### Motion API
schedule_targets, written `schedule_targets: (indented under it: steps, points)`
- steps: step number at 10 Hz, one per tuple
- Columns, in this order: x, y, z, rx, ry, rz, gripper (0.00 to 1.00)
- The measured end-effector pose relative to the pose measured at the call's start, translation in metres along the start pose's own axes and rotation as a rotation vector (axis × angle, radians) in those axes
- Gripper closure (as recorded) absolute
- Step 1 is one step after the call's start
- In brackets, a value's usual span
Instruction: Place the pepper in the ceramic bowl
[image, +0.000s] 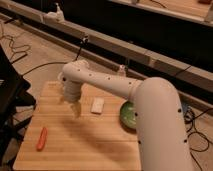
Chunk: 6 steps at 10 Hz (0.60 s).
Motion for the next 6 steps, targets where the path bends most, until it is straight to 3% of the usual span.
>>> schedule_targets:
  steps: [3, 6]
  points:
    - [-0.043, -0.021, 0.026, -0.03, -0.071, -0.069, 0.22]
    - [-0.042, -0.02, 0.026, -0.03, -0.07, -0.067, 0.22]
